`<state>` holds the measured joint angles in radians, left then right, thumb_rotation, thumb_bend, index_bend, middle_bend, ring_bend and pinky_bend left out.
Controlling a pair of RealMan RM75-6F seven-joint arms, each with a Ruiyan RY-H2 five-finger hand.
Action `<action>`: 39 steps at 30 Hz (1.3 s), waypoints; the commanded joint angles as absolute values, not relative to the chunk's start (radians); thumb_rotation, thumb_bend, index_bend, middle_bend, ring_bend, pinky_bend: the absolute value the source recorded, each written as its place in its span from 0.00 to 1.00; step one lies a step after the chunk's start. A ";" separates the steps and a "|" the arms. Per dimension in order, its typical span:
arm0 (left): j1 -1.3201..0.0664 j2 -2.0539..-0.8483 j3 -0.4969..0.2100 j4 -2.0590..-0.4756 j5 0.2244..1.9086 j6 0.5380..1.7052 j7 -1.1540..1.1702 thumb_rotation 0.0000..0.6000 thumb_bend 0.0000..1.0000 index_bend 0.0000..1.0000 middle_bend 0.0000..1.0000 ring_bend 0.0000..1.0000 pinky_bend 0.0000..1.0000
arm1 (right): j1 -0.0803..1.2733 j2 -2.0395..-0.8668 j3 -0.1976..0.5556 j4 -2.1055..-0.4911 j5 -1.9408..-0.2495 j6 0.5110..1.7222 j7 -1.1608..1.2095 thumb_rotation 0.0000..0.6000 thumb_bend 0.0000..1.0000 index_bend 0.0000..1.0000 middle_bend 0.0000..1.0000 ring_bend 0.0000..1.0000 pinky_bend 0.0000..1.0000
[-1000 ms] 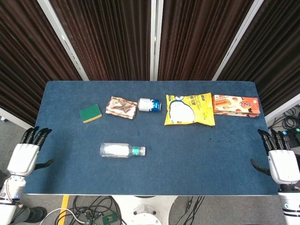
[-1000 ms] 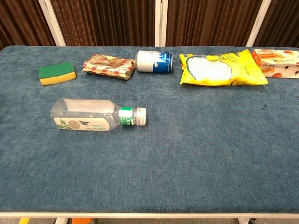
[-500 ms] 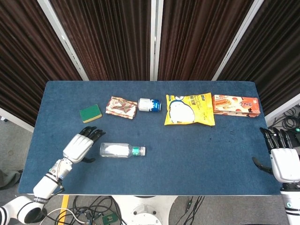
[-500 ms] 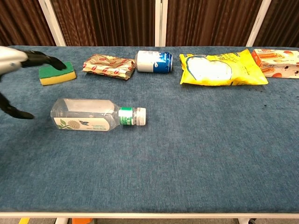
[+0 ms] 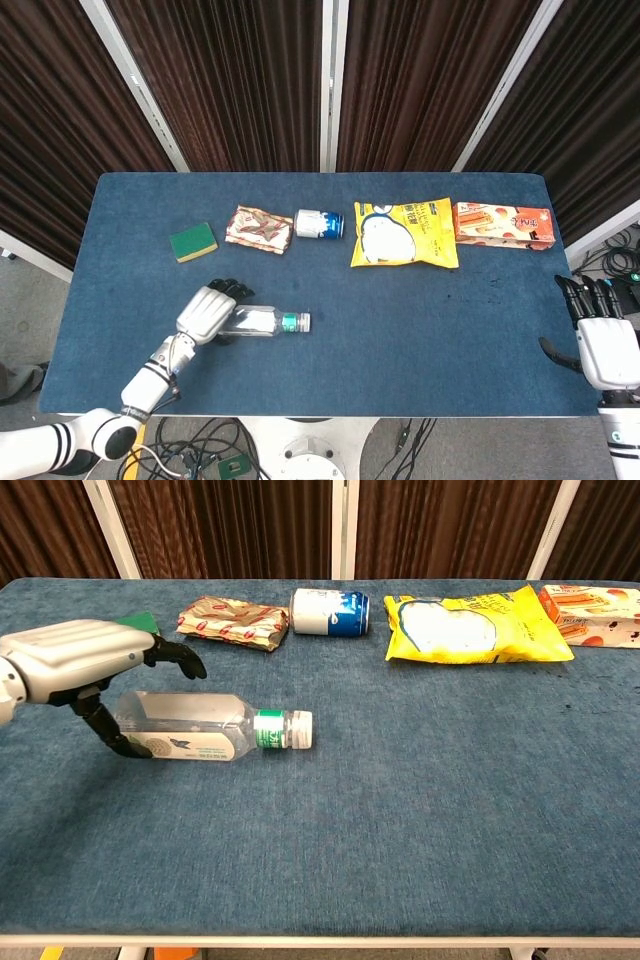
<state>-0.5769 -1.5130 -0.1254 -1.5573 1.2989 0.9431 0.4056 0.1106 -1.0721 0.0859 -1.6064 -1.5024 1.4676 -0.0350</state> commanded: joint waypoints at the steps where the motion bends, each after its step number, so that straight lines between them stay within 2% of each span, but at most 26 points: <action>1: -0.589 -1.530 -0.126 -1.539 1.292 0.938 0.386 1.00 0.00 0.26 0.26 0.21 0.27 | 0.112 -1.073 0.087 -1.607 -1.503 1.467 -0.036 1.00 0.15 0.00 0.13 0.00 0.00; 6: -0.611 -1.556 -0.123 -1.501 1.276 0.909 0.350 1.00 0.03 0.29 0.29 0.24 0.33 | 0.116 -1.070 0.087 -1.614 -1.508 1.467 -0.036 1.00 0.15 0.00 0.14 0.00 0.00; 13: -0.614 -1.557 -0.113 -1.476 1.300 0.907 0.234 1.00 0.25 0.39 0.45 0.38 0.44 | 0.135 -1.046 0.088 -1.646 -1.519 1.439 -0.007 1.00 0.19 0.01 0.21 0.07 0.04; 17: -0.606 -1.547 -0.112 -1.472 1.383 0.935 0.020 1.00 0.30 0.44 0.49 0.42 0.48 | 0.180 -1.006 0.094 -1.693 -1.548 1.386 0.036 1.00 0.25 0.05 0.23 0.08 0.05; 22: -0.606 -1.561 -0.091 -1.404 1.567 1.058 -0.302 1.00 0.30 0.46 0.50 0.43 0.49 | 0.271 -0.950 0.110 -1.782 -1.619 1.301 0.102 1.00 0.26 0.13 0.23 0.08 0.05; 26: -0.619 -1.590 -0.078 -1.340 1.644 1.132 -0.431 1.00 0.29 0.46 0.50 0.43 0.48 | 0.355 -0.912 0.124 -1.858 -1.654 1.206 0.147 1.00 0.27 0.17 0.21 0.08 0.05; 33: -0.641 -1.623 -0.092 -1.322 1.652 1.177 -0.476 1.00 0.28 0.46 0.50 0.43 0.48 | 0.477 -0.899 0.158 -1.958 -1.633 1.066 0.182 1.00 0.27 0.25 0.18 0.06 0.01; 39: -0.645 -1.626 -0.089 -1.332 1.640 1.185 -0.463 1.00 0.28 0.47 0.50 0.43 0.47 | 0.505 -0.914 0.161 -1.975 -1.609 1.045 0.140 1.00 0.25 0.27 0.18 0.05 0.00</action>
<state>-0.6443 -1.6259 -0.0900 -1.3309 1.6417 1.1852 -0.4631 0.5031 -0.9110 0.1606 -1.9725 -1.6130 1.0434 0.1442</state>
